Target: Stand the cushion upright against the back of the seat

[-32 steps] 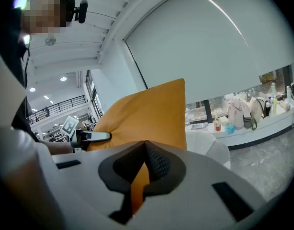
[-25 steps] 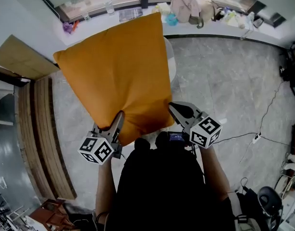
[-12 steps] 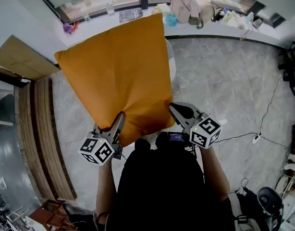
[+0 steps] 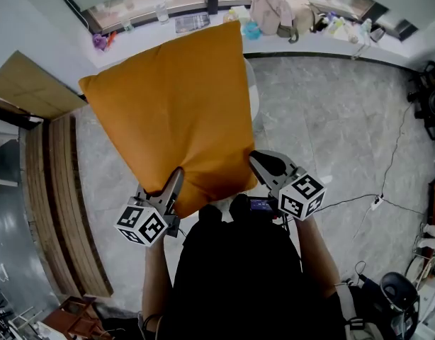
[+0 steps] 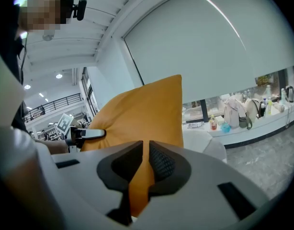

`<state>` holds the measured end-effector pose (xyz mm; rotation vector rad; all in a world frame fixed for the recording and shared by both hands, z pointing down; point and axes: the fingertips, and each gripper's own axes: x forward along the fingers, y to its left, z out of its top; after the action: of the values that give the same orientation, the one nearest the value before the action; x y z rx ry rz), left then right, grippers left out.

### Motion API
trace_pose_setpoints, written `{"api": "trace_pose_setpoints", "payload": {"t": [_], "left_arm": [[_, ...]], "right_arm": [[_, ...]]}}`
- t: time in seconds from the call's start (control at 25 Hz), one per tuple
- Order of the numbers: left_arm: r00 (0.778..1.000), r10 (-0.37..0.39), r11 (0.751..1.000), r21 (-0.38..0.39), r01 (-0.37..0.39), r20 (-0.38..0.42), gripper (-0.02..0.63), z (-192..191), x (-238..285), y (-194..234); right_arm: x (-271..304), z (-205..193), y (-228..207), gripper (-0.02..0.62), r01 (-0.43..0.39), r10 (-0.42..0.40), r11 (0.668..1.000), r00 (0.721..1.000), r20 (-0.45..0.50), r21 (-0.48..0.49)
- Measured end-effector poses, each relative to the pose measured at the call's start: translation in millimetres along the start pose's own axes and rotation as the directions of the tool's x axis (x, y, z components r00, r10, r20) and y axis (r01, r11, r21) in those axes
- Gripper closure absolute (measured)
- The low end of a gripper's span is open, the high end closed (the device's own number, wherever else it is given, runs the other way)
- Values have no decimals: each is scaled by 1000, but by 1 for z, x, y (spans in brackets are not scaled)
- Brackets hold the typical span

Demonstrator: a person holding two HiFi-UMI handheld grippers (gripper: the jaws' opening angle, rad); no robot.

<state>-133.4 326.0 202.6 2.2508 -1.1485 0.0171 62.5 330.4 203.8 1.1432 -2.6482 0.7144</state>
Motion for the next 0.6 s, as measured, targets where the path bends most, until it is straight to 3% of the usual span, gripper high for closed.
{"api": "trace_pose_setpoints", "payload": {"t": [0.12,0.44,0.6], "left_arm": [[1000,-11,1000,10,11,-5,391,1,-9,7],[998,-52,998,35,53,-30,390,6,-42,29],[996,-77,996,44,79,-44,390,8,-52,41]], "right_arm": [[5,-2,8,465,9,-9,1000,1000,5,12],[31,-9,36,347,65,-65,998,998,-12,-7],[44,-12,40,324,91,-91,996,996,-19,-3]]}}
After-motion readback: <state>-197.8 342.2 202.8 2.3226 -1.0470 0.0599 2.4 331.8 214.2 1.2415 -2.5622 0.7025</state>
